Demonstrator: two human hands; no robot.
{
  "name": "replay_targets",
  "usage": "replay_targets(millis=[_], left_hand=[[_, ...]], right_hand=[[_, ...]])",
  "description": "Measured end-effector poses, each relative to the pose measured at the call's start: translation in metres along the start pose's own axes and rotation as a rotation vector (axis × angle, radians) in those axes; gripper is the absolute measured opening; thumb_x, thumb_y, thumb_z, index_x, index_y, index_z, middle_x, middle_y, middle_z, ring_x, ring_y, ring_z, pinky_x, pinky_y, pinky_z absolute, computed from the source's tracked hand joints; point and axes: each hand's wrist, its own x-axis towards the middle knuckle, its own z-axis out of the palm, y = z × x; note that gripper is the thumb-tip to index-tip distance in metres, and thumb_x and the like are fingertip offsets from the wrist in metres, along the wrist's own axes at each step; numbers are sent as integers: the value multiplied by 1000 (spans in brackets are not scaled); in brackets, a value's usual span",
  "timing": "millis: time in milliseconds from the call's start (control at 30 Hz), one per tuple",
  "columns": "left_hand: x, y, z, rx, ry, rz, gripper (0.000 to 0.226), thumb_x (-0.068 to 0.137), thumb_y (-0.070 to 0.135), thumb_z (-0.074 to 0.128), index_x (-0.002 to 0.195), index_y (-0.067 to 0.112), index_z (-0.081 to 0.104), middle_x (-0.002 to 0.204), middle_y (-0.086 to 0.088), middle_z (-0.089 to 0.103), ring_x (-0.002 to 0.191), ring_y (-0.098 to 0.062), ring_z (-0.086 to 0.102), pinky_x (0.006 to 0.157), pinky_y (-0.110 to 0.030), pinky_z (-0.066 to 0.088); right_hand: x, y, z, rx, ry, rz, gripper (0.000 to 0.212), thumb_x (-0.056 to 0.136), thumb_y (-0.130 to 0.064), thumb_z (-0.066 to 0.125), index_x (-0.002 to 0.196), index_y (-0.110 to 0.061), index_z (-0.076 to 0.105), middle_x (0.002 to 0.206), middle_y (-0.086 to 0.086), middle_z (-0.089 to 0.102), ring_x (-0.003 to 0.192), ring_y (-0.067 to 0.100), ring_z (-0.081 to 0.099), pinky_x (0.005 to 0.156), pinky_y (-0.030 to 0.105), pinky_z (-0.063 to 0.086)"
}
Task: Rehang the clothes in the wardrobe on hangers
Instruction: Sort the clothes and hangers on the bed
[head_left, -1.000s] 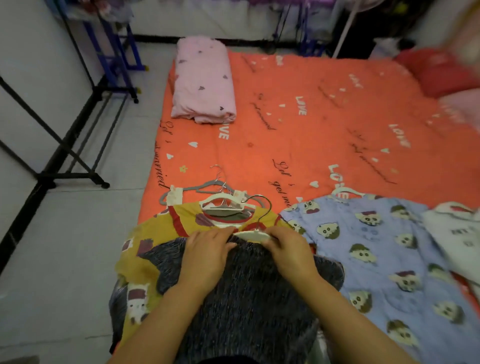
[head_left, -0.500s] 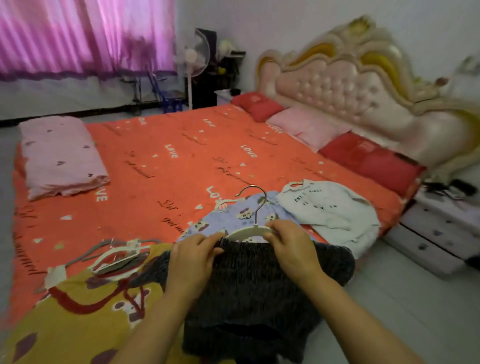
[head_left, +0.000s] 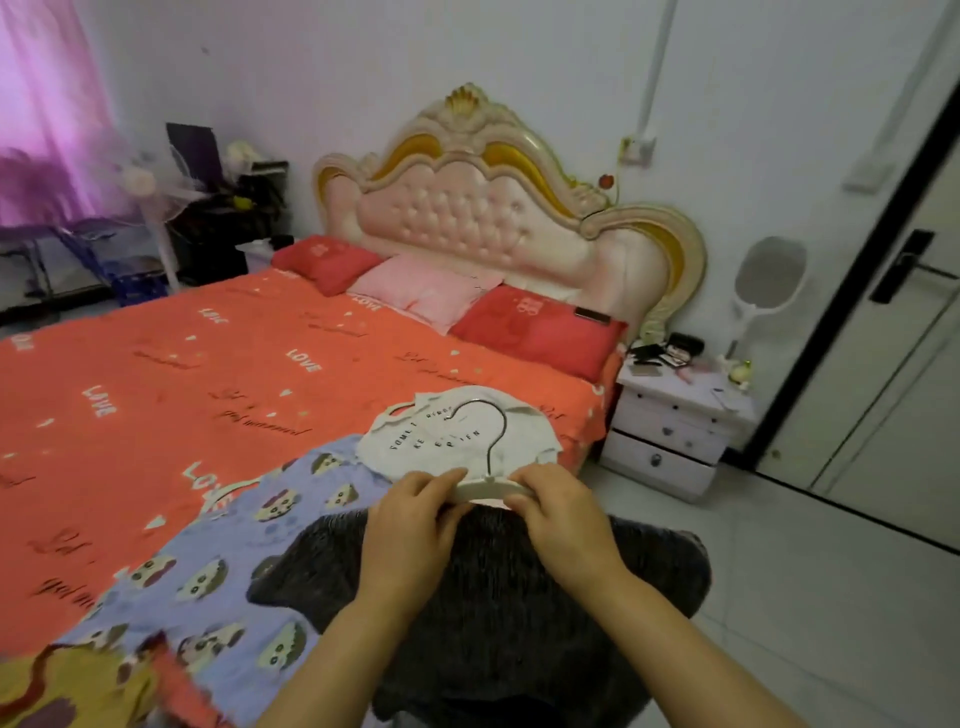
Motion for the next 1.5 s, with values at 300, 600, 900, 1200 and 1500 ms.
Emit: replay_targets(millis=[300, 600, 900, 1200, 1500], left_hand=[[87, 66, 116, -124, -43, -60, 32, 83, 20, 68, 115, 19, 67, 90, -5, 61, 85, -26, 57, 67, -38, 46], [208, 50, 227, -180, -56, -86, 28, 81, 19, 70, 109, 22, 69, 87, -4, 62, 82, -28, 58, 65, -40, 47], [338, 41, 310, -246, -56, -140, 28, 83, 22, 68, 111, 25, 68, 90, -1, 61, 86, -24, 56, 68, -39, 46], [447, 36, 424, -212, 37, -309, 27, 82, 20, 68, 109, 22, 70, 89, -2, 61, 85, -24, 56, 68, -38, 45], [548, 32, 509, -148, 122, -532, 30, 84, 22, 66, 113, 25, 67, 94, 4, 61, 88, -15, 52, 64, -23, 30]], right_hand=[[55, 127, -60, -35, 115, 93, 19, 87, -20, 63, 105, -17, 67, 99, -2, 62, 95, 18, 56, 87, 39, 44], [165, 249, -58, -303, 113, 142, 21, 89, -30, 60, 107, -21, 65, 97, -3, 62, 93, 18, 55, 78, 30, 33], [301, 327, -74, -346, 110, 143, 18, 85, -24, 66, 102, -16, 68, 94, 1, 66, 91, 24, 57, 77, 36, 38], [441, 446, -70, -262, 15, -27, 19, 82, -17, 70, 100, -10, 69, 90, 6, 67, 86, 28, 59, 78, 43, 47], [581, 535, -65, -209, -102, -233, 19, 75, -10, 77, 92, -6, 70, 82, 11, 67, 75, 35, 61, 69, 47, 49]])
